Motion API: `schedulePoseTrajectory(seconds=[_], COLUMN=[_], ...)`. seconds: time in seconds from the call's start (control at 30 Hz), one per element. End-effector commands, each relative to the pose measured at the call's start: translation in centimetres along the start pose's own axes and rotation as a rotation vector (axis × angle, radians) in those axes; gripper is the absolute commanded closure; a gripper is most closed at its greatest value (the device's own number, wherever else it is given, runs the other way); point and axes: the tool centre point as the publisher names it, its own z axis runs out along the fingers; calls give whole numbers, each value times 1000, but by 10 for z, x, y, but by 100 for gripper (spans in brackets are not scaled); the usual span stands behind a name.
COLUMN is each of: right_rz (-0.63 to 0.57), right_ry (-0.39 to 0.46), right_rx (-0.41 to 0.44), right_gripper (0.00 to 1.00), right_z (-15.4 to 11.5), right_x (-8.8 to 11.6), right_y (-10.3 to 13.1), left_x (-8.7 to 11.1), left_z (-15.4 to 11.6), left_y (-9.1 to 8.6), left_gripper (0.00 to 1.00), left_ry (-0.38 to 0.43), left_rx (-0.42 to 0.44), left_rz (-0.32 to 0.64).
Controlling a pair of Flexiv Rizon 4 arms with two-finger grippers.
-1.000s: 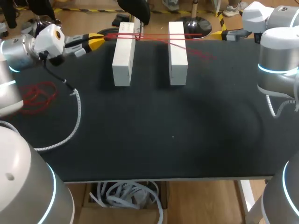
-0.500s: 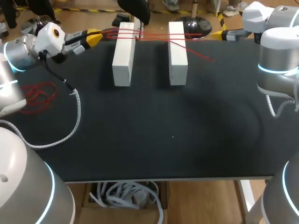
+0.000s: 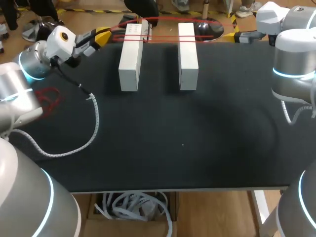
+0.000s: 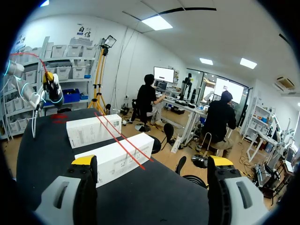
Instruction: Grab the tape and strap the tape.
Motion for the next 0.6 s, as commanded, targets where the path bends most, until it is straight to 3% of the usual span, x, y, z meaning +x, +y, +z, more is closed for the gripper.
schedulePoseTrajectory(seconds=[0.03,0.6], right_rz=[0,0], right_ry=[0,0], right_rx=[-1,-1], right_gripper=[0,0], right_z=[0,0], right_x=[0,0], right_y=[0,0], left_x=[3,4], left_z=[2,4], left_y=[-2,-4], left_gripper=[100,100], left_ry=[-4,-4], left_rx=[-3,8], left_rz=[-1,-1])
